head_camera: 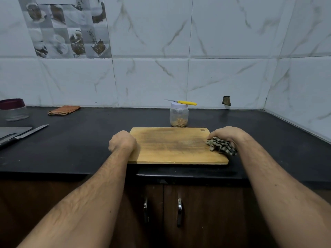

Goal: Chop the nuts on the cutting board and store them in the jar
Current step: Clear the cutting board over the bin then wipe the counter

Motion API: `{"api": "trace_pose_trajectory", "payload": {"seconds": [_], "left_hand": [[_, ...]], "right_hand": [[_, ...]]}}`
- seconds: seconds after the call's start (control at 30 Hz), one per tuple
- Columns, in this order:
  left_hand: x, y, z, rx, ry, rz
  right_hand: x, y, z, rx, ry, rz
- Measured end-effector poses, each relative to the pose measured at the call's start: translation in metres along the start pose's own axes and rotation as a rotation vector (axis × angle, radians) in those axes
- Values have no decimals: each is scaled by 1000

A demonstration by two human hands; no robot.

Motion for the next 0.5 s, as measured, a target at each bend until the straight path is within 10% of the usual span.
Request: {"api": "trace_pose_trajectory", "payload": {"seconds": [0.5], "left_hand": [[93, -43, 75, -96, 23, 124]], "right_hand": [[89, -17, -106, 112, 11, 110]]}}
Point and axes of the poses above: each hand's wrist, its own y-axis away from the middle knuckle, its own z-axis out of the back of the hand, x = y × z, the point moved 7 cm from there along -y, towards the middle knuckle, and after that the axes turned 6 degrees about x, right-handed, at the moved point
